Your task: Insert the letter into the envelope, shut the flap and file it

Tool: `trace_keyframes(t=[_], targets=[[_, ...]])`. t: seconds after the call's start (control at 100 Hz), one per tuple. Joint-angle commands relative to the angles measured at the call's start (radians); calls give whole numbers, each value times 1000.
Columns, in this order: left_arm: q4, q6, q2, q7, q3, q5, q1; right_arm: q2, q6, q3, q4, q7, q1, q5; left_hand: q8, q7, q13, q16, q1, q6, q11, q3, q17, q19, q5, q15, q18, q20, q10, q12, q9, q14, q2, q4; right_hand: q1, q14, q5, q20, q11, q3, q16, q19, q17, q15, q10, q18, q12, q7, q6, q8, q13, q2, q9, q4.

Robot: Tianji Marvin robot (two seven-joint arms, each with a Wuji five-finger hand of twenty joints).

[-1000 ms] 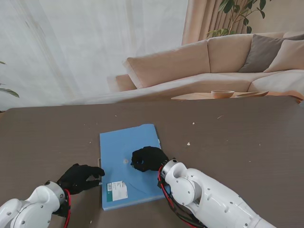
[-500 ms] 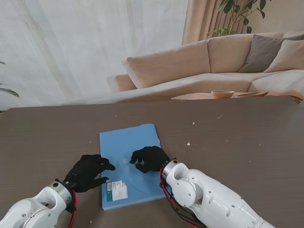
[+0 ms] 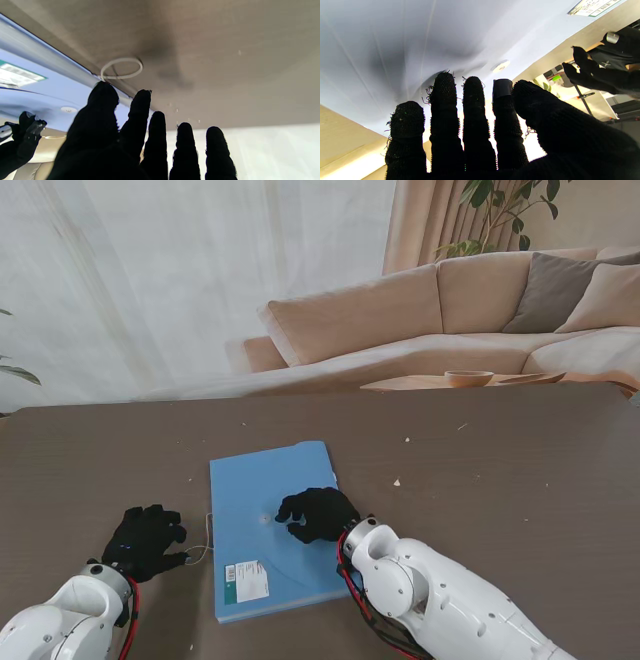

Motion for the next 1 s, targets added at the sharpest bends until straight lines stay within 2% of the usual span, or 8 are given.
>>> trace_keyframes(t=[0.0, 0.21, 0.34, 0.45, 0.68, 0.8, 0.9, 0.99], targets=[[7, 0, 0, -44, 6, -33, 0, -3, 0, -2, 6, 13, -4, -1, -38, -41, -32, 4, 33, -28, -14, -22, -15, -25, 69, -14, -19, 29, -9, -15, -36, -10, -8, 17, -1, 19, -22, 13, 16, 20, -6, -9, -4, -23, -13, -19, 9, -12, -8, 17, -27, 5, -26, 26], [24, 17, 8, -123, 31, -99, -23, -4, 0, -2, 8, 6, -2, -5, -106, -108, -54, 2, 26, -77, -50, -34, -22, -65, 36, -41, -38, 34, -26, -37, -83, -32, 9, 21, 0, 18, -20, 16, 20, 25, -5, -9, -2, -22, -12, -19, 13, -8, -10, 24, -27, 1, -25, 27], [26, 34, 11, -172, 39, -187, -32, -4, 0, -4, 10, 5, -2, -5, -84, -52, -70, 4, 25, -25, -48, -18, -22, -119, 66, -64, -50, 48, -32, -33, -114, -46, -31, 25, 0, 17, -21, 18, 21, 28, -4, -9, -2, -20, -13, -20, 16, -5, -13, 27, -29, 0, -26, 27], [25, 39, 15, -204, 45, -239, -37, -5, -2, -6, 13, 4, 1, -4, 123, 105, -77, 6, 8, 34, -35, 36, -19, -167, 73, -77, -54, 74, -33, -21, -127, -52, -98, 13, 1, 17, -20, 19, 22, 31, -3, -9, -3, -19, -11, -20, 17, -2, -13, 29, -30, -1, -27, 27], [20, 42, 23, -252, 70, -199, -54, -7, -6, -10, 19, 4, 6, 0, 647, 559, -87, 9, -6, 87, -43, 168, -8, -215, -226, -109, -59, 99, -53, 1, -172, -71, -186, -4, 2, 17, -18, 21, 22, 35, -3, -10, -3, -18, -13, -20, 19, 3, -16, 31, -30, -4, -28, 27], [21, 44, 21, -232, 77, -176, -54, -6, -5, -8, 18, 5, 4, -1, 623, 695, -76, 17, 110, 70, 3, 137, 2, -216, -207, -95, -52, 109, -46, 26, -150, -57, -175, 13, 2, 18, -18, 21, 21, 36, -3, -10, -3, -19, -14, -20, 19, 5, -17, 32, -31, -5, -27, 27], [20, 44, 18, -215, 74, -185, -51, -5, -4, -6, 17, 5, 2, -2, 541, 613, -67, 20, 120, 41, -15, 114, 4, -214, -131, -85, -48, 112, -42, -6, -107, -43, -147, 12, 3, 17, -18, 22, 20, 39, -3, -10, -3, -19, -13, -20, 19, 5, -16, 31, -31, -5, -29, 27], [17, 41, 16, -202, 67, -198, -45, -5, -3, -5, 17, 5, 2, -1, 353, 456, -59, 22, 162, 13, -20, 99, 6, -213, -23, -76, -46, 116, -41, -23, -74, -39, -96, 14, 2, 17, -18, 22, 21, 39, -3, -10, -3, -19, -14, -20, 20, 6, -16, 31, -31, -6, -26, 27]])
